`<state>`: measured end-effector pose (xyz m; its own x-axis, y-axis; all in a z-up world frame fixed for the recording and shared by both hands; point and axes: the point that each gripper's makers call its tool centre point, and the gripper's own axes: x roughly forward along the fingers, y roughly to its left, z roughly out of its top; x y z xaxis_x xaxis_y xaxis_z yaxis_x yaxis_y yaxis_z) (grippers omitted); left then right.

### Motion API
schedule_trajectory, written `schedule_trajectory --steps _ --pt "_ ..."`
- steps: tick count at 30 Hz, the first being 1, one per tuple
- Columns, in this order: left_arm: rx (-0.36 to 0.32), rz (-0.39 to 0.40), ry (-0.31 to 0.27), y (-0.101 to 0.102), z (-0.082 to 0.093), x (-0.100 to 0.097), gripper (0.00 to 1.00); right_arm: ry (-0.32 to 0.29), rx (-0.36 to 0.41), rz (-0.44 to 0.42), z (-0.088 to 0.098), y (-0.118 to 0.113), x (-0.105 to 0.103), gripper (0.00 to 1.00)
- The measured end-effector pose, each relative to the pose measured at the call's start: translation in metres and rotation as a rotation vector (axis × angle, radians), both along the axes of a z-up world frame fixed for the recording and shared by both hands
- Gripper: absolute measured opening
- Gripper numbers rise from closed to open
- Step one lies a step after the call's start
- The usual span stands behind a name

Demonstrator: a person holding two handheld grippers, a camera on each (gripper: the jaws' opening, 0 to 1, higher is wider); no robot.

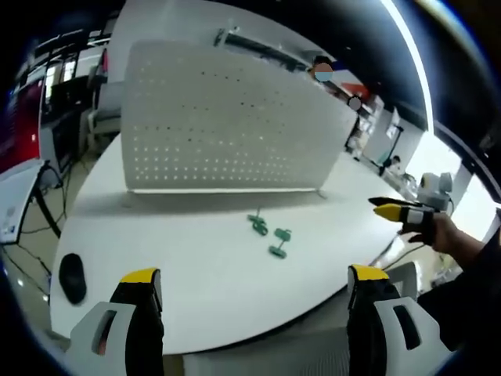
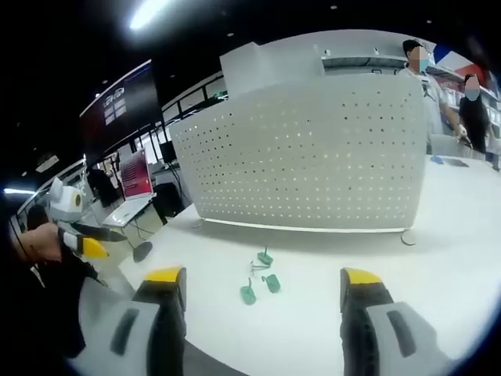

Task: Insert the hook assembly into the mounting plate slot until the hook locks in place.

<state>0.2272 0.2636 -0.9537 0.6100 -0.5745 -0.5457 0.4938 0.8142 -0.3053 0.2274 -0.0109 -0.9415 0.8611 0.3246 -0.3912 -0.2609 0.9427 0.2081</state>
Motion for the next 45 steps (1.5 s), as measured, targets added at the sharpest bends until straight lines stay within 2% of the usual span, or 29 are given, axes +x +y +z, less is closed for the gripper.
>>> schedule_trajectory --steps 13,19,26,34,45 --pt "0.008 -0.005 0.020 -0.002 -0.004 -0.001 1.00 0.017 0.008 0.002 -0.006 0.001 -0.005 0.74" --pt "0.019 -0.009 0.010 -0.003 -0.005 0.002 1.00 0.017 0.011 -0.004 -0.006 -0.001 -0.005 0.75" --pt "0.015 -0.014 0.026 -0.004 -0.011 0.004 1.00 0.044 0.006 -0.015 -0.014 -0.007 -0.013 0.75" --pt "0.017 -0.044 0.054 -0.014 -0.019 0.003 1.00 0.069 0.020 -0.026 -0.022 -0.007 -0.014 0.73" --pt "0.031 -0.090 0.067 -0.031 -0.027 0.021 0.97 0.083 0.039 -0.039 -0.024 -0.007 -0.011 0.71"
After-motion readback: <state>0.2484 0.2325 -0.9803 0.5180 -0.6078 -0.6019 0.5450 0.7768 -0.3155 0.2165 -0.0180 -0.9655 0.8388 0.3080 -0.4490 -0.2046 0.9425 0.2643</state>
